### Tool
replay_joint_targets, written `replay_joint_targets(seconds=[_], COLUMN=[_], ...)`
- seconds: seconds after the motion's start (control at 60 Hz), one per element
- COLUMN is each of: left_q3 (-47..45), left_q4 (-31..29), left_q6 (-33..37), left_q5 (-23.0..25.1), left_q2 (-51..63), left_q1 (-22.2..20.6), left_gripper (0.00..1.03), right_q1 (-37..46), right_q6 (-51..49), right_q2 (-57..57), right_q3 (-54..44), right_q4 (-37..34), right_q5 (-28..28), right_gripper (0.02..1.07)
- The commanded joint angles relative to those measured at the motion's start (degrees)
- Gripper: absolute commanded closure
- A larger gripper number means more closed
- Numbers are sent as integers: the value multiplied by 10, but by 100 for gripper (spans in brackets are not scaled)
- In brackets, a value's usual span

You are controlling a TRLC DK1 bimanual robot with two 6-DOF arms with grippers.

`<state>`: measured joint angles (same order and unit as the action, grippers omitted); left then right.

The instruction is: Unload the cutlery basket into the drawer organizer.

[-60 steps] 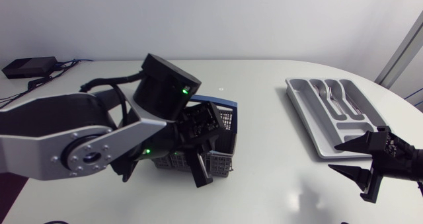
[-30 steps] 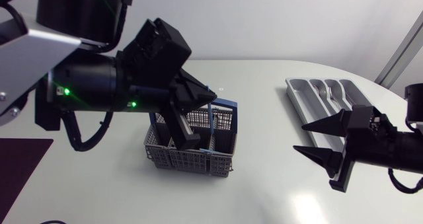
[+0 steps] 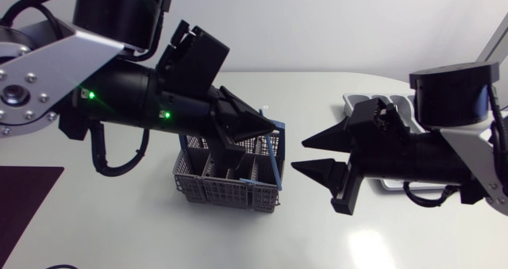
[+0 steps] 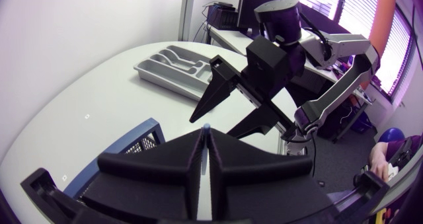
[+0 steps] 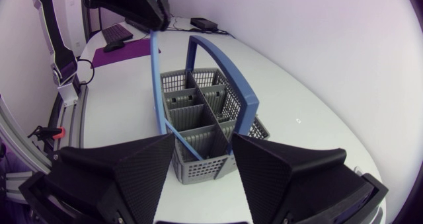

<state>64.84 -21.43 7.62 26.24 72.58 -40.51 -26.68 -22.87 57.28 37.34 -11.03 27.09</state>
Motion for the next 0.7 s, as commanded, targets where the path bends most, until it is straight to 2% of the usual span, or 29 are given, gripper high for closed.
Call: replay_joint_targets(seconds=[0.0,0.1,0.267,0.683], left_q3=[24,27,37,36], left_q4=[9,18,19,33], left_q6=[-21,-32,-41,-30], left_q5=[12,29,44,43], left_q2=[14,20,35,49], left_q1=[6,13,18,33], left_gripper=[100,100,100,100], right_q1=[-22,-41,-61,-45], right_q6=[28,33,38,41], right_q2=[21,35,49,-2], right_q3=[22,33,37,29], right_q4=[8,10,19,-15], right_q5=[-8,-11,-19,-12], right_gripper=[49,57,61,59])
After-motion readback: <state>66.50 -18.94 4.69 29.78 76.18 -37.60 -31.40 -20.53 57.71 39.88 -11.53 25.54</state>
